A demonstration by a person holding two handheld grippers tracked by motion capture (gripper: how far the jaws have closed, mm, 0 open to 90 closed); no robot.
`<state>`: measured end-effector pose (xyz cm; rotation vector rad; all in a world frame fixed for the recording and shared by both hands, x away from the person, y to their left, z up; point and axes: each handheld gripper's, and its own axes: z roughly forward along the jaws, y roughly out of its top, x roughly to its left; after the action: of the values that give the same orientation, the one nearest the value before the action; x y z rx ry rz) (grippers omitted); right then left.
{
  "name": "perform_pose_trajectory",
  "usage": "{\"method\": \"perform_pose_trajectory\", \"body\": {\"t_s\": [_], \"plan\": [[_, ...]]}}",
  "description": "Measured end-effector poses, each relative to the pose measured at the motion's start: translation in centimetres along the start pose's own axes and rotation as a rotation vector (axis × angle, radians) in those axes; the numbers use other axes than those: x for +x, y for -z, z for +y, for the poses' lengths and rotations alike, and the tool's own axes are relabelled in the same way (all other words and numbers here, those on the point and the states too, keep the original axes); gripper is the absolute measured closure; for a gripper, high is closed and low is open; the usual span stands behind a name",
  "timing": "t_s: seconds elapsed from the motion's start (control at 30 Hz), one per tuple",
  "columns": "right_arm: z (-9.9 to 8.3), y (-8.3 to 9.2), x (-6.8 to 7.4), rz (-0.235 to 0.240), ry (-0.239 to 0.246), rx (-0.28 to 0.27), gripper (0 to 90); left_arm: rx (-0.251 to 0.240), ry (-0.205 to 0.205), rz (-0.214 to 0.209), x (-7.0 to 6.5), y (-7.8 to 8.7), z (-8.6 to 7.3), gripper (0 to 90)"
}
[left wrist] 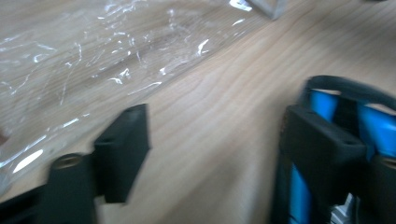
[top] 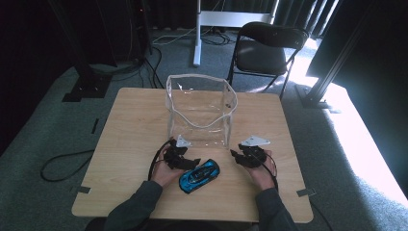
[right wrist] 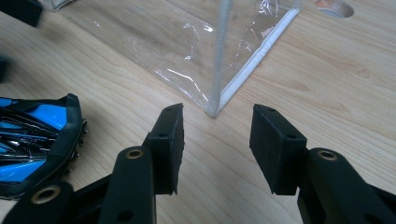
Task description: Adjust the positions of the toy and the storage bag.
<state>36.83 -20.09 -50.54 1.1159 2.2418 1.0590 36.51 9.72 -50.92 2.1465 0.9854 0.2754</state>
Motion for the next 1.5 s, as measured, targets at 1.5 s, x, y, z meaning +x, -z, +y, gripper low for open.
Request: {"method": "perform_pose_trajectory", "body": {"t_s": [1.5], "plan": [[-0.4,0.3,1.2,0.078,0.046,0.004,50.5,0.101,-0.106,0.095,-0.1,1.0,-4.9,15.3]]}}
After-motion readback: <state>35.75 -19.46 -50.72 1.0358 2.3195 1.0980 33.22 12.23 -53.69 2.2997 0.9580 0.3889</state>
